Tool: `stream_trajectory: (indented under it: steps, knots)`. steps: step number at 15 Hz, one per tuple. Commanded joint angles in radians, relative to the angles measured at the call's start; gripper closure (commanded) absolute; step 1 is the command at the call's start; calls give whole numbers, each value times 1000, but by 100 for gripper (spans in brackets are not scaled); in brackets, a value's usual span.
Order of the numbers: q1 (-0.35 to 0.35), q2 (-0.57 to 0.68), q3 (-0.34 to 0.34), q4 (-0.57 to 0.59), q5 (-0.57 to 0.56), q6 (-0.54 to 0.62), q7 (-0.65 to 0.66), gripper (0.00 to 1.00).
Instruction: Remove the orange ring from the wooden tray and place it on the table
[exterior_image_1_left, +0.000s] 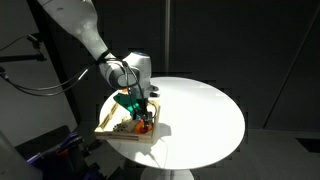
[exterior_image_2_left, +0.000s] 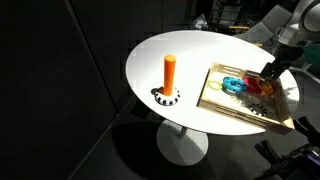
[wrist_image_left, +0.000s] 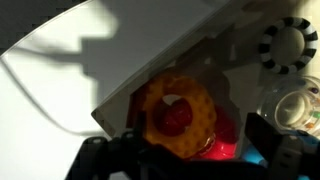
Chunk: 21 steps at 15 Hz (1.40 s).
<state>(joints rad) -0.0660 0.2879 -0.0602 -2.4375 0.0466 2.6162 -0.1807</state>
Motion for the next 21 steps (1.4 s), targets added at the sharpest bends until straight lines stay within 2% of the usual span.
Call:
stream_trajectory:
  steps: [1, 5, 6, 7, 11, 15, 16, 18, 20, 21]
  knots:
    - [2, 24, 19, 4, -14, 35, 27, 0]
    - [12, 46, 27, 13, -27, 52, 35, 0]
    - [15, 50, 27, 16, -30, 53, 36, 21]
    - [17, 54, 27, 18, -31, 54, 37, 27]
    - [22, 66, 23, 24, -48, 54, 39, 60]
    - [-1, 34, 37, 32, -22, 16, 10, 91]
    - [-9, 24, 43, 35, -12, 6, 1, 96]
    - [-24, -2, 50, 42, 5, -13, -16, 92]
    - [-37, -32, 52, 52, 20, -31, -26, 97]
    - [-41, -45, 49, 60, 26, -38, -26, 95]
